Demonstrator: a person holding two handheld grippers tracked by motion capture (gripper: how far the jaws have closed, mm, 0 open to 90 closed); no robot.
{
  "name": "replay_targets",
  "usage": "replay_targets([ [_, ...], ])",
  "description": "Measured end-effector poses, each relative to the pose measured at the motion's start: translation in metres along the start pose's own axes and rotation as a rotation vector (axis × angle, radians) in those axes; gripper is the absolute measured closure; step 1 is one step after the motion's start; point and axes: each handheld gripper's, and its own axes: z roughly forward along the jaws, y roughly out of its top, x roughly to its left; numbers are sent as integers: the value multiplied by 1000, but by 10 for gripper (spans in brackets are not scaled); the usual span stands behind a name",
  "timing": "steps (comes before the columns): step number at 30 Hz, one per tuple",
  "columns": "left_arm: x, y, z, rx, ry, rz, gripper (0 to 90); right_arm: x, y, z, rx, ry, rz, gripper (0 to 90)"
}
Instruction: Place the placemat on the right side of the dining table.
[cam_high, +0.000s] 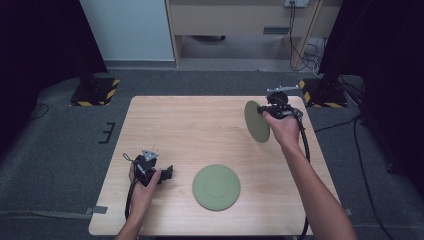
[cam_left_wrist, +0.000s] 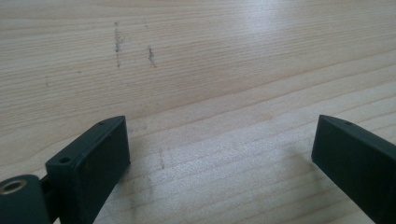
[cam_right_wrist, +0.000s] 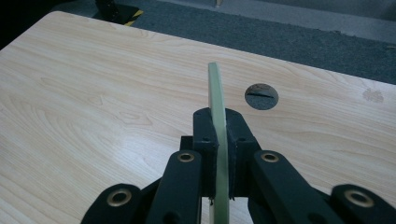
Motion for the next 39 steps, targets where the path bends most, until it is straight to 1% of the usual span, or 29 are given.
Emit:
replay_targets([
  [3,1,0,0,1,-1,-6,38,1,-1,3,2,-5,-4,855],
  [7,1,0,0,-1,1,-9,38,0,-4,7,3,-6,3,855],
  [14,0,0,1,4,1,2,34,-5,-13,11,12,-6,22,855],
  [25,0,0,2,2,2,0,34,-13,-19,8,5,0,41,855],
  [29,0,0,2,3,3,1,34,-14,-17,6,-6,-7,38,855],
  [31,0,0,2,3,2,0,34,-15,-16,5,-10,-13,45,855],
  [35,0,0,2,2,1,0,34,-19,-17,5,-7,-23,46,855],
  [39,0,0,2,4,2,3,33,-25,-20,5,-5,-25,58,855],
])
